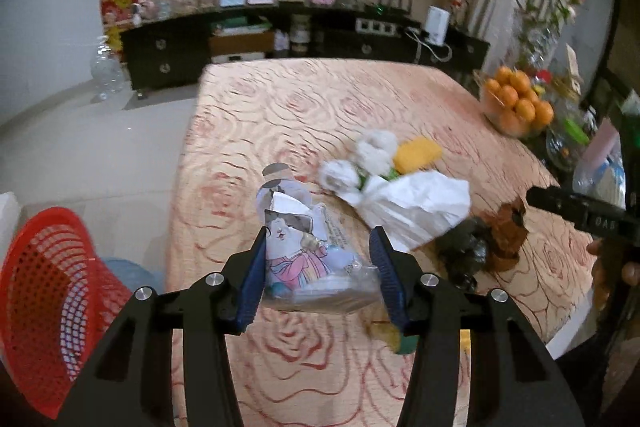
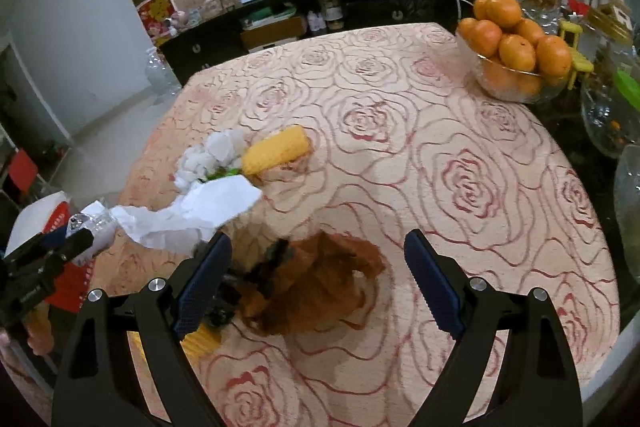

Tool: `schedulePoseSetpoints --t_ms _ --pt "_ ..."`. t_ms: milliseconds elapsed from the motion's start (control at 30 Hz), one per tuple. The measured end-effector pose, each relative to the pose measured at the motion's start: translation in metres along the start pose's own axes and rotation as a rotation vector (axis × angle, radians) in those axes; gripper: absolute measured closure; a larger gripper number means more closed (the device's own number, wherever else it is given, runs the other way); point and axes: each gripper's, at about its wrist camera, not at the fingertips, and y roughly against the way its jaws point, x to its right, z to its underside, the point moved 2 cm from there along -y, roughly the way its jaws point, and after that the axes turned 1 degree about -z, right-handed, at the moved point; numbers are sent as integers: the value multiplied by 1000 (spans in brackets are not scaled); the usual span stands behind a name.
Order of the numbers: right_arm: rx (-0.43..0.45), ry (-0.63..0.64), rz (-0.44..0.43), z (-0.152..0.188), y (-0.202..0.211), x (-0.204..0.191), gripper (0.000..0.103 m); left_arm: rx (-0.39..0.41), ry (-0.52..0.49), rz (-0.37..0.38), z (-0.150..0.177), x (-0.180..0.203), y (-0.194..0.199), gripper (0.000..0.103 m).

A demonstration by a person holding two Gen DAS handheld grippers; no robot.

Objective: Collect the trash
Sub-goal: 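Grasp the white tissue with the right tool while the left tool holds the wrapper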

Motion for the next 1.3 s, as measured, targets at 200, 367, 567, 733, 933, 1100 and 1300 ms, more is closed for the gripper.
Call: schedulePoseSetpoints --t_ms 200,367,567,733,933,1100,1300 --pt "28 76 -70 -8 -1 -38 17 33 68 -26 -4 -26 16 55" --pt "20 146 -114 -15 -13 -71 16 42 94 -27 -3 -37 23 55" --pt "-16 229 -94 -19 -40 -102 15 57 92 -27 0 -41 32 55" --pt "-78 273 -80 -12 -67 -119 15 67 101 -29 3 -51 40 55" --pt "-181 309 -153 5 -90 -142 27 82 120 -32 4 -63 51 55" --pt "-245 322 -283 19 -94 -162 29 91 143 -33 3 -71 58 55" --pt "-188 355 -258 16 -77 -168 29 109 162 -28 3 -80 66 55"
